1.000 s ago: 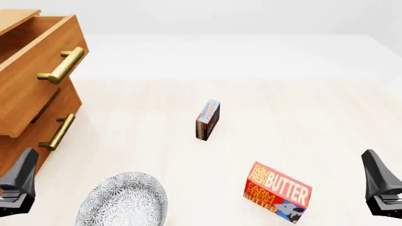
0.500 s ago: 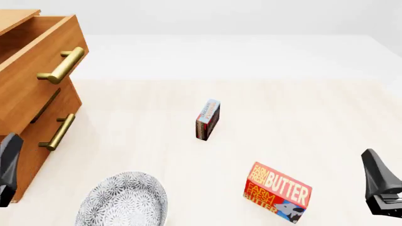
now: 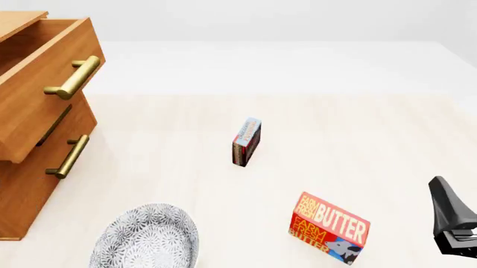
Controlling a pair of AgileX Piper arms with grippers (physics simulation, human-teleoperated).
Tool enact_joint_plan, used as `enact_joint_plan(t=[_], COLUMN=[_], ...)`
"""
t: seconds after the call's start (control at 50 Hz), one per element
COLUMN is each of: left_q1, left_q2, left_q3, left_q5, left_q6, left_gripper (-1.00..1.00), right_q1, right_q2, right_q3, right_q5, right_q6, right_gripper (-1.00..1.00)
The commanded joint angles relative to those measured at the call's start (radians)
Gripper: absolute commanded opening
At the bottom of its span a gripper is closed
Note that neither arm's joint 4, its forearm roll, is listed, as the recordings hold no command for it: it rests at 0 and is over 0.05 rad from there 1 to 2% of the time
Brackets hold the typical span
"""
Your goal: Put the chocolate pudding in the top drawer of the cabinet and close it.
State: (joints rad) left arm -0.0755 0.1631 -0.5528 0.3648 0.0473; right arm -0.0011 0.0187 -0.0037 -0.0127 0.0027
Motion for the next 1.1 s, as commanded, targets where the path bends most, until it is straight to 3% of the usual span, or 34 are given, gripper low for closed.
enact_joint_plan(t=[0.02,0.12,0.16,0.18,0.22,0.26,0.28,0.32,0.42,0.5,0.56,0.64,0.82,1.1], left_q1=[-0.001,-0.009,-0.025,-0.048,-0.054,-0.042,-0.039,-0.042,-0.010,-0.034,-0.032,-0.011,-0.004,0.018], left_q2=[0.095,0.136,0.213,0.201,0.214,0.272,0.247,0.249,0.301,0.355,0.376,0.409,0.501,0.592], left_q3=[-0.198,-0.257,-0.368,-0.318,-0.324,-0.433,-0.376,-0.377,-0.449,-0.496,-0.527,-0.581,-0.691,-0.787], left_q5=[0.110,0.138,0.180,0.150,0.147,0.201,0.175,0.178,0.226,0.268,0.288,0.336,0.434,0.524], left_q6=[0.007,-0.011,-0.014,-0.003,0.001,-0.012,-0.010,-0.003,-0.026,-0.038,-0.006,-0.035,-0.008,-0.004], left_gripper=[1.00,1.00,1.00,1.00,1.00,1.00,1.00,1.00,1.00,1.00,1.00,1.00,1.00,1.00], right_q1=[0.000,0.000,0.000,0.000,0.000,0.000,0.000,0.000,0.000,0.000,0.000,0.000,0.000,0.000], right_q2=[0.000,0.001,0.000,0.000,0.001,0.001,0.001,0.000,0.001,0.001,0.001,0.000,0.000,0.001], right_q3=[0.000,0.000,0.000,0.000,0.000,0.000,0.000,0.000,0.000,0.000,0.000,0.000,0.000,0.000], right_q5=[0.000,0.000,0.000,0.000,0.000,0.000,0.000,0.000,0.000,0.000,0.000,0.000,0.000,0.000], right_q6=[0.000,0.000,0.000,0.000,0.000,0.000,0.000,0.000,0.000,0.000,0.000,0.000,0.000,0.000], right_gripper=[1.00,1.00,1.00,1.00,1.00,1.00,1.00,1.00,1.00,1.00,1.00,1.00,1.00,1.00])
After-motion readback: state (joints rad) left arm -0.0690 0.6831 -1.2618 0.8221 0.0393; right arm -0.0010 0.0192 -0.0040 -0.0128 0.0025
